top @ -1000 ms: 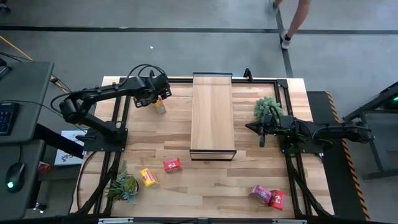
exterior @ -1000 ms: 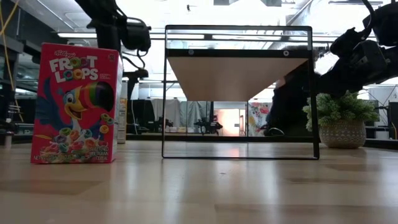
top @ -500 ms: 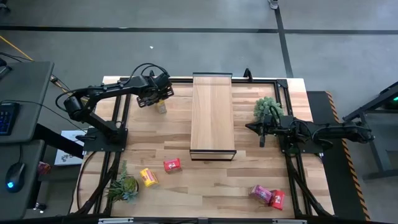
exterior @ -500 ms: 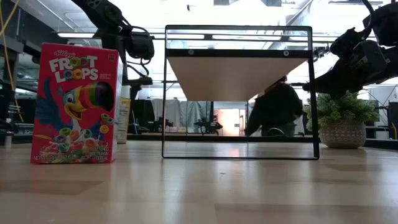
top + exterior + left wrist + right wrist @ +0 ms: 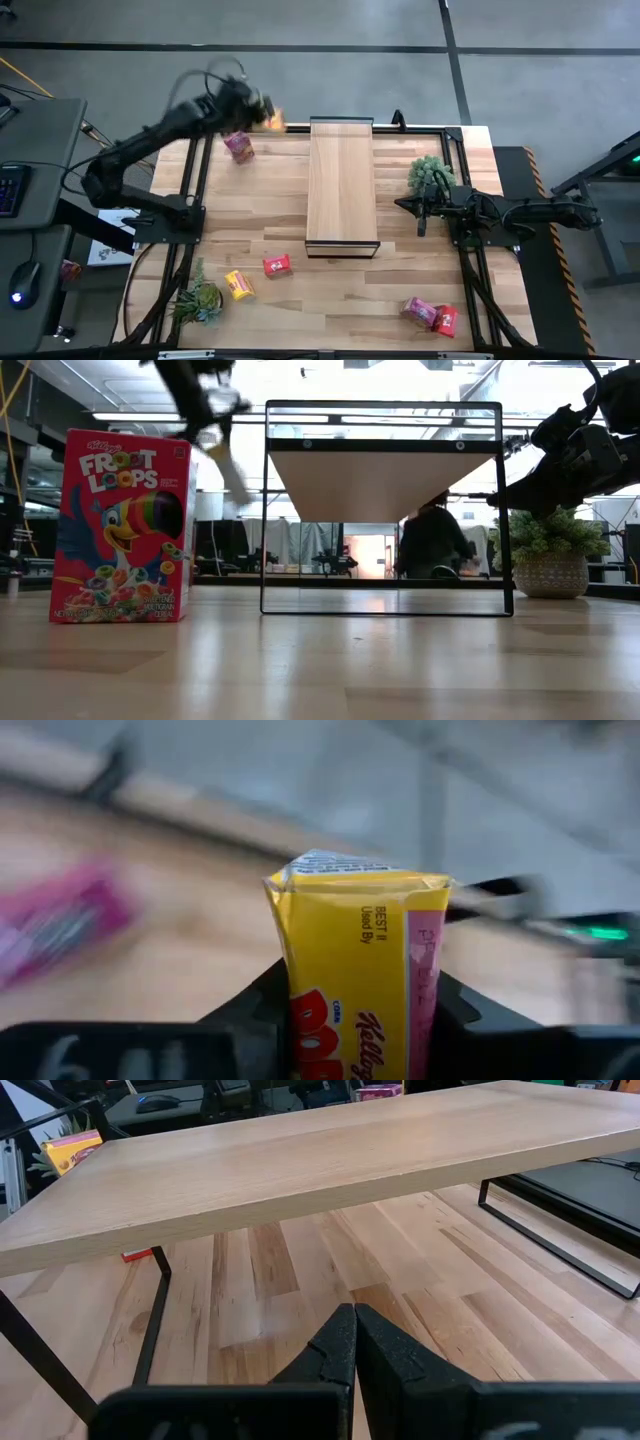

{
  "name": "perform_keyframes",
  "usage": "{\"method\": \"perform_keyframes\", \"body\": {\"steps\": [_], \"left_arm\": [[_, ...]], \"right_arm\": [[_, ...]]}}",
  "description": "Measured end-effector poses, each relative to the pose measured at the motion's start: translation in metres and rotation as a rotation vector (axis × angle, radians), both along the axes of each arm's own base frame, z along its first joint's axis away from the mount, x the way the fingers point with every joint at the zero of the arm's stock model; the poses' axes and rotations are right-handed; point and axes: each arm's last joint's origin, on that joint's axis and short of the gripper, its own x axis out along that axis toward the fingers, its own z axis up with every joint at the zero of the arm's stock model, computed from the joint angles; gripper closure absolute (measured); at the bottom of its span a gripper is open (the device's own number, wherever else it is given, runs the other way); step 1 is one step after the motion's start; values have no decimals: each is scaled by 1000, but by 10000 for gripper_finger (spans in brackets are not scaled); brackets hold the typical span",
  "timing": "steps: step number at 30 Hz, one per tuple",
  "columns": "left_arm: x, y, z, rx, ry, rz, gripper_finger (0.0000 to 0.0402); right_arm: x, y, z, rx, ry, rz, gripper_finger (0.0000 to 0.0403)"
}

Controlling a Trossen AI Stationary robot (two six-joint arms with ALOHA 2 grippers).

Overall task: Stack cereal on shelf
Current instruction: Put the top yellow cereal box on the shelf

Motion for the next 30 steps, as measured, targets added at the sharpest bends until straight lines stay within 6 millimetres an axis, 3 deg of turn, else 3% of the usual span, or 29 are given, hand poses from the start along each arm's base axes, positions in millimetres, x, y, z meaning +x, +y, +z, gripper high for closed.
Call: {"method": "perform_keyframes", "body": {"steps": [3,6,12,19,30], "left_arm": [[6,8,48,93,-89,-166,291],[31,8,79,136,-100,-361,292],[92,2,96,115,95,-622,293],[126,13,80,156,284,-553,289],[156,17,27,-38,426,-559,287]], "right_arm": [[0,0,0,0,0,0,402],[0,0,0,0,1,0,402],[0,0,0,0,0,0,402],[0,0,0,0,0,0,402],[0,0,0,0,0,0,402]]}}
